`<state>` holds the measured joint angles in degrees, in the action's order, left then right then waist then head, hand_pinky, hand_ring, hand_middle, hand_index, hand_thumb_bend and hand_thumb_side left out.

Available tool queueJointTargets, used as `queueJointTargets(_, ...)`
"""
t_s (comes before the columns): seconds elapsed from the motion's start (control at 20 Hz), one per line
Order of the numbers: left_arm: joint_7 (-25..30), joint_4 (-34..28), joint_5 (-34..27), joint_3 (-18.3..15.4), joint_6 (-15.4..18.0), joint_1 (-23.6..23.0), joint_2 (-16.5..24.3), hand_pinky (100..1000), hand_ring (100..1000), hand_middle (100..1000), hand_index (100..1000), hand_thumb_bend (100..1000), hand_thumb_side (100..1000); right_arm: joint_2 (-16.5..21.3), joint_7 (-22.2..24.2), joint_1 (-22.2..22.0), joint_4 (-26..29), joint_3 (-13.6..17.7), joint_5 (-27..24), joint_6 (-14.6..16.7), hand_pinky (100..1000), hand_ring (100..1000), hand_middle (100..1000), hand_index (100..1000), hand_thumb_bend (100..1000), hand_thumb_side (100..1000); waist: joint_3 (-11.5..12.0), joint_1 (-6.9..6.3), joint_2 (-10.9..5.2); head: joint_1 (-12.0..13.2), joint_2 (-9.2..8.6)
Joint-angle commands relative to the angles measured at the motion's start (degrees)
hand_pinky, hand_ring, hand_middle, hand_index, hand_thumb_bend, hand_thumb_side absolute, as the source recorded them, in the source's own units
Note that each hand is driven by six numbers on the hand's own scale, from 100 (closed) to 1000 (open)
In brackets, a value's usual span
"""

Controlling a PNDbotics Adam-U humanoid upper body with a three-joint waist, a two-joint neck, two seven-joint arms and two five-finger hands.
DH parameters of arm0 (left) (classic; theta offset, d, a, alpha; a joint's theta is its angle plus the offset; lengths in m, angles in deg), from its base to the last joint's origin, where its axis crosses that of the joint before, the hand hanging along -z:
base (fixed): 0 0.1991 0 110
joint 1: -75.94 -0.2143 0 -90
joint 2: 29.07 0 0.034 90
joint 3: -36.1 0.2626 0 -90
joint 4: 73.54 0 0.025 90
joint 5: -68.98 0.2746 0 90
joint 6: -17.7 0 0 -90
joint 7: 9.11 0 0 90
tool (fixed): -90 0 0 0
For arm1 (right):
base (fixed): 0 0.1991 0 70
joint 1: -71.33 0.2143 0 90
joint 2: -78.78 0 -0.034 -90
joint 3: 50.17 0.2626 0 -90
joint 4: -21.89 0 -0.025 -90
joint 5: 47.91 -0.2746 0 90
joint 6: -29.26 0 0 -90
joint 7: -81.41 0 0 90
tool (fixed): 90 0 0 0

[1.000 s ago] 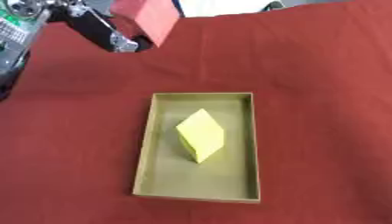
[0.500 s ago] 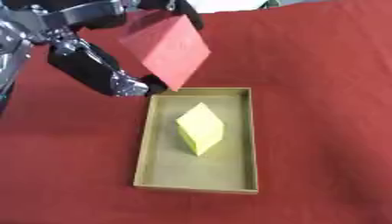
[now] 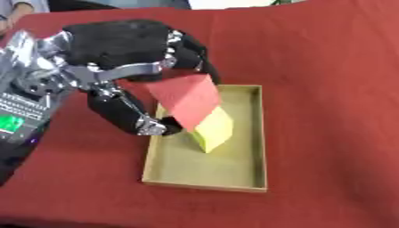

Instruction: Pick up objects on the table and place them in the box.

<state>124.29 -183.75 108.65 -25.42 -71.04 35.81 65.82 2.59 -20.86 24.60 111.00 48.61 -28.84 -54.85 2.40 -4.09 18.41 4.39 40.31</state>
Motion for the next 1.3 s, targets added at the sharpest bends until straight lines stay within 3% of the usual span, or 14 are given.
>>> queueJointTargets(0.05,-0.03,2.83,3.21,1.16,1.48,0.21,-0.43,782,739,572,730,346,100,0.88,-0.43,0.58,1.51,0.46,0.22,-0.17,733,784,617,828,100,934,-0.09,0.52,-1.21,0.20,0.34)
queueJointTargets(0.1,-0.18,3.85,3.83,1.51,1.96,0.05,-0.78,785,742,574,733,255,100,0.84,-0.46,0.53,1.52,0.46,0.25,-0.25,732,784,616,828,103,946,-0.12,0.53,-1.17,0.23,0.27)
queueJointTargets(0.15,-0.41,4.74,4.32,1.78,2.40,-0.03,-1.14,786,743,577,736,240,100,0.80,-0.47,0.47,1.54,0.48,0.26,-0.32,732,784,616,828,112,956,-0.14,0.54,-1.13,0.25,0.21)
queueJointTargets(0.35,-1.40,6.87,5.95,2.32,3.77,-0.07,-2.23,796,755,595,754,265,102,0.61,-0.49,0.17,1.64,0.62,0.21,-0.59,730,783,615,826,114,958,-0.22,0.51,-1.01,0.32,0.09)
queueJointTargets(0.55,-2.16,8.80,7.66,2.52,4.32,-0.43,-2.95,823,791,648,805,328,167,0.58,-0.42,-0.13,1.66,0.77,0.20,-0.87,730,783,614,825,114,963,-0.35,0.50,-0.94,0.35,-0.12)
queueJointTargets(0.6,-2.41,9.32,8.28,2.56,4.51,-0.56,-3.06,839,819,688,839,398,234,0.58,-0.38,-0.18,1.67,0.82,0.19,-0.92,729,782,614,825,115,964,-0.37,0.50,-0.92,0.36,-0.14)
queueJointTargets(0.9,-3.40,10.46,12.83,2.55,6.75,-0.90,-3.35,878,905,784,905,717,443,0.53,-0.27,-0.45,1.72,0.96,0.13,-1.16,728,782,613,824,118,968,-0.33,0.52,-0.89,0.36,-0.25)
queueJointTargets(1.3,-2.51,8.31,16.76,1.30,8.58,-0.93,-3.04,895,939,806,918,833,493,0.45,-0.15,-0.82,1.74,1.06,0.16,-1.29,728,782,613,823,120,969,-0.07,0.47,-1.23,0.38,-0.18)
